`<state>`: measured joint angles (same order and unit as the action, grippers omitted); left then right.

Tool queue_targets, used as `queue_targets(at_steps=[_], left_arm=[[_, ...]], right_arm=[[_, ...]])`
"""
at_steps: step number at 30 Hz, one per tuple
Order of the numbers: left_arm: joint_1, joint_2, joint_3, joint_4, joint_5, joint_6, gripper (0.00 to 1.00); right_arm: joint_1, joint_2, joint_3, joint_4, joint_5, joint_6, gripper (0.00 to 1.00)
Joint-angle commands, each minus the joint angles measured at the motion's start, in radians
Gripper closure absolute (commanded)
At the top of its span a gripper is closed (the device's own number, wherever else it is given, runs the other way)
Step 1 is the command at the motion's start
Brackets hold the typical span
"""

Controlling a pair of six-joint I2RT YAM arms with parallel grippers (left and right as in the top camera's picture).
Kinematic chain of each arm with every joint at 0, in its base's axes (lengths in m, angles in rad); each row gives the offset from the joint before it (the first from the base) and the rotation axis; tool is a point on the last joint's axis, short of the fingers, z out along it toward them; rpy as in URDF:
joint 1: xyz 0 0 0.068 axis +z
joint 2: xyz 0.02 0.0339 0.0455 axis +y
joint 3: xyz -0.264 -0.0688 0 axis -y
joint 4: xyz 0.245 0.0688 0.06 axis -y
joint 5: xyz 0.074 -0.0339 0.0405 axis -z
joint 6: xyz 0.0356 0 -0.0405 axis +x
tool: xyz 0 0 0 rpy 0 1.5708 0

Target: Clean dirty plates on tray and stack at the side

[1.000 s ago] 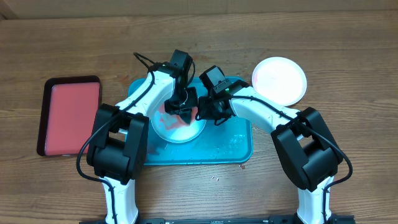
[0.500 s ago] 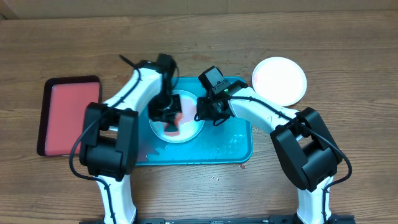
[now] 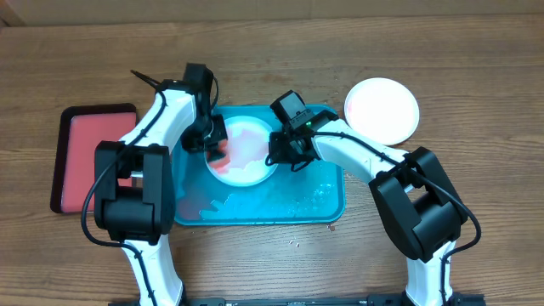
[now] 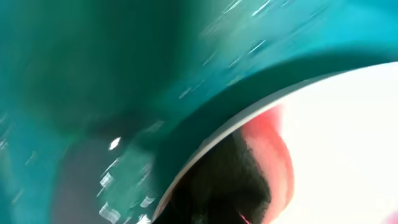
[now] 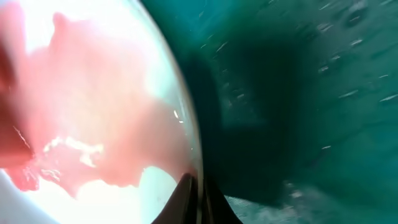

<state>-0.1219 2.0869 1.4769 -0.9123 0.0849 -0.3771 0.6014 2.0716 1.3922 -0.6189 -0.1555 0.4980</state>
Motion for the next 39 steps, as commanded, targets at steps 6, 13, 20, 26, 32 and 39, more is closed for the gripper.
queue_targets(at_steps=[6,13,20,26,32,39], left_arm=[[-0.124,0.043,-0.023,0.128,0.249,0.037,0.96],[-0.22,0.043,-0.022,0.103,0.249,0.037,0.96],[-0.16,0.039,-0.021,0.064,0.245,0.014,0.96],[-0.021,-0.036,-0.01,0.003,0.187,0.019,0.96],[0.108,-0.215,-0.01,-0.035,0.118,0.029,0.96],[0.228,-0.323,-0.01,-0.059,0.117,0.04,0.96]], right_arm=[[-0.007,0.016,0.002,-0.014,0.043,-0.034,0.96],[-0.007,0.016,0.002,-0.015,0.043,-0.034,0.96],[-0.009,0.016,0.012,-0.029,0.043,-0.034,0.96],[-0.009,0.016,0.075,-0.078,0.063,-0.065,0.96],[-0.008,0.016,0.147,-0.123,0.111,-0.13,0.96],[0.004,0.016,0.222,-0.185,0.232,-0.205,0.96]])
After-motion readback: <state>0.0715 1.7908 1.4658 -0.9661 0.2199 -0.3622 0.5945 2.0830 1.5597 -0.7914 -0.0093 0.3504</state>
